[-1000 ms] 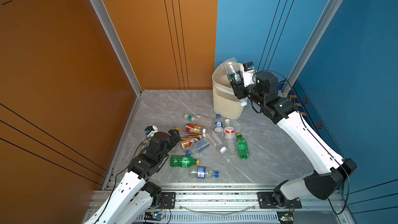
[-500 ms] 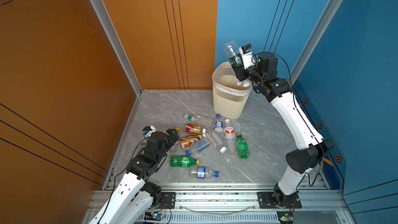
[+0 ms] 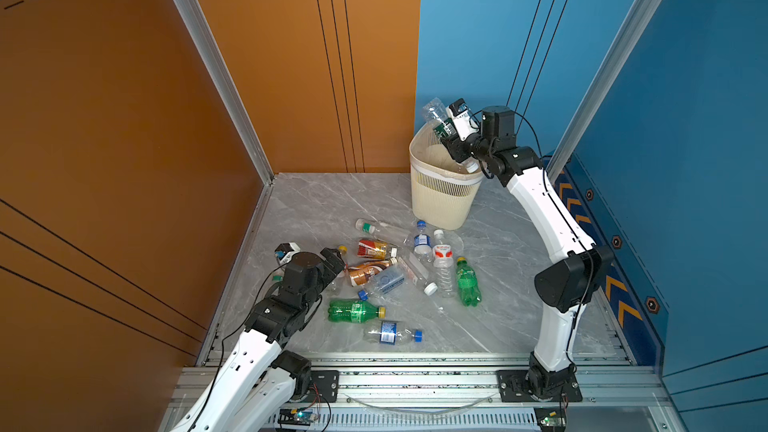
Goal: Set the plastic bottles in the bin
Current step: 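Carry the green-labelled bottle with the right gripper over the wastebasket, then open the right gripper to drop the bottle into the basket, then withdraw the right gripper while the left gripper reaches for the small clear bottle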
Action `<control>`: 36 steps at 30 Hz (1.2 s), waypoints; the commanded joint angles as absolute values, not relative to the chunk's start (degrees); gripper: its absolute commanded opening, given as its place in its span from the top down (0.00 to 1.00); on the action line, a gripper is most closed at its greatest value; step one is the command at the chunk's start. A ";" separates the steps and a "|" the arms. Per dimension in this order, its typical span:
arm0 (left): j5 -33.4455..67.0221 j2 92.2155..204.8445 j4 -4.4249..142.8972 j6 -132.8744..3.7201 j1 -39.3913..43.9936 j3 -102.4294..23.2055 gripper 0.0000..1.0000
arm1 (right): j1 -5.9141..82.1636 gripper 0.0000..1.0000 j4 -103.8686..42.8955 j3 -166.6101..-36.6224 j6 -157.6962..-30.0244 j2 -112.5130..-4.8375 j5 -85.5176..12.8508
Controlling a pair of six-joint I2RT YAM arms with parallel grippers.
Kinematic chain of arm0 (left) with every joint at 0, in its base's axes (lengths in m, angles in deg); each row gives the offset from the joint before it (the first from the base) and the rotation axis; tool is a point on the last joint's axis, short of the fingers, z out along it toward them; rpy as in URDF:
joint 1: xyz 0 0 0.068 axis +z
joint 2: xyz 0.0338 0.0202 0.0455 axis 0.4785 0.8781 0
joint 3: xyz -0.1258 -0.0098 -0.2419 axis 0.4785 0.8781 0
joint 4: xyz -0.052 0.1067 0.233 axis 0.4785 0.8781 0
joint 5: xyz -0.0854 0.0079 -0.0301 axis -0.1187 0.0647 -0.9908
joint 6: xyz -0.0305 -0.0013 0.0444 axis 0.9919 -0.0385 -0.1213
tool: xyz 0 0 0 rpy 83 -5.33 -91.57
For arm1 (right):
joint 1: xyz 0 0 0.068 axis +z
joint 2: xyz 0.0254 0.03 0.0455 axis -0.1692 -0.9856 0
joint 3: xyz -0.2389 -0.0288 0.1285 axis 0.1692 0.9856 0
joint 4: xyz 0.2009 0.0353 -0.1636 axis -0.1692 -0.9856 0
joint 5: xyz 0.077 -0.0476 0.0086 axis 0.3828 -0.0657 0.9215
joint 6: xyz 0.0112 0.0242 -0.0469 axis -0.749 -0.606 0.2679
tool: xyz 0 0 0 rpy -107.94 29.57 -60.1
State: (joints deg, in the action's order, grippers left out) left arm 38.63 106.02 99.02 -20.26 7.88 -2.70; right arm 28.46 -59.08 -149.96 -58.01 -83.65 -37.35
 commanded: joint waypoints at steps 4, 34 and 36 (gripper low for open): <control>37.32 106.20 100.11 -21.19 8.70 -3.12 0.02 | 28.21 0.27 -61.50 -152.17 -56.02 -84.37 -36.08; 35.92 106.39 101.76 -24.13 10.06 -2.78 0.02 | 31.60 0.00 -38.85 -73.97 -97.30 -27.33 -44.40; 35.58 106.81 101.78 -24.39 10.13 -2.66 0.02 | 32.04 0.00 -40.18 -73.46 -97.61 -26.87 -45.13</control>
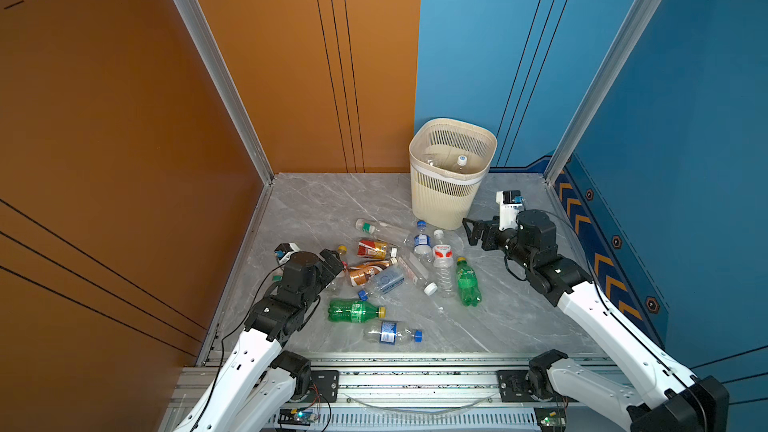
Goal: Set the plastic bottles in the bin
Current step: 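Withdraw the right gripper while the left gripper reaches for the small clear bottle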
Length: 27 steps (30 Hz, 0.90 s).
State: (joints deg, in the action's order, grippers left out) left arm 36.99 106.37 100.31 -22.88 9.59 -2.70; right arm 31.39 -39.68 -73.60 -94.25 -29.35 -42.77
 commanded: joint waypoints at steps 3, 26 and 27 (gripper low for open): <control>35.56 107.43 102.13 -24.96 10.18 -2.59 0.02 | 32.15 0.00 -40.64 -72.44 -98.68 -26.53 -45.30; 46.02 120.97 119.98 -44.37 25.47 -10.54 0.02 | 32.00 0.00 -39.95 -68.64 -101.46 -26.04 -45.94; 46.40 121.37 119.89 -44.85 26.30 -10.51 0.02 | 31.90 0.00 -39.95 -68.45 -101.44 -25.83 -45.86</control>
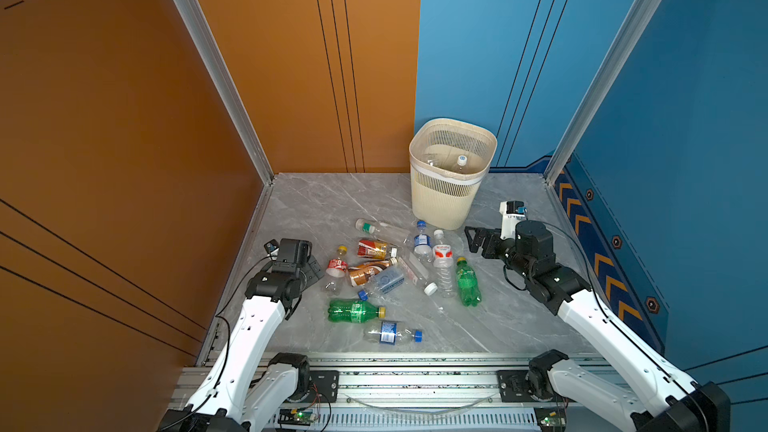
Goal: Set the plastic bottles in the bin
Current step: 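Withdraw the right gripper while the left gripper reaches for the small clear bottle, then grasp the small clear bottle with green label in the left gripper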
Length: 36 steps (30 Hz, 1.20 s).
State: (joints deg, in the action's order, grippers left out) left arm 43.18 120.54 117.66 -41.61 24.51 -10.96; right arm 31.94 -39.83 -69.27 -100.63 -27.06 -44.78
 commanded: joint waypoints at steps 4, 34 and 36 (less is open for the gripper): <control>47.49 122.41 119.23 -47.47 28.48 -10.67 0.02 | 31.11 0.00 -39.67 -67.37 -101.89 -25.20 -45.45; 40.66 142.75 107.59 -47.62 38.88 -7.45 0.12 | 25.70 0.00 -37.00 -63.60 -104.46 -23.61 -42.03; 40.05 143.30 107.14 -47.70 38.90 -7.43 0.13 | 25.61 0.00 -36.91 -63.65 -104.55 -23.75 -41.92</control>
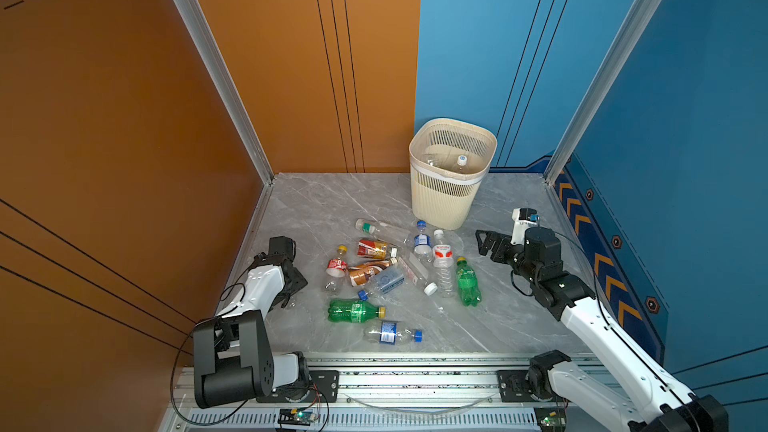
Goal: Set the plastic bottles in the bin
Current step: 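Grasp the small clear bottle with green label in the left gripper, then lift the small bottle with the left gripper over the wastebasket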
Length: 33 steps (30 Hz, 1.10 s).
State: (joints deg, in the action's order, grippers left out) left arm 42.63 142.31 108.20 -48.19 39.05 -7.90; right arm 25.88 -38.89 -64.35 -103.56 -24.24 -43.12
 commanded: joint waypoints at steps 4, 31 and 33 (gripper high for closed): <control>38.71 145.18 106.55 -47.87 38.90 -7.62 0.24 | 25.48 0.00 -36.87 -63.81 -104.55 -23.83 -41.77; 30.53 136.24 106.94 -54.94 20.94 -36.07 0.53 | 25.04 0.00 -38.82 -64.19 -105.43 -21.53 -42.28; 30.66 138.91 106.90 -56.69 17.52 -41.43 0.53 | 25.07 0.00 -39.36 -64.11 -105.51 -20.96 -42.43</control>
State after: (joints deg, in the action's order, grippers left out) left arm 31.20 136.30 106.84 -52.65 20.84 -35.29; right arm 25.45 -38.21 -64.35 -104.74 -22.29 -42.27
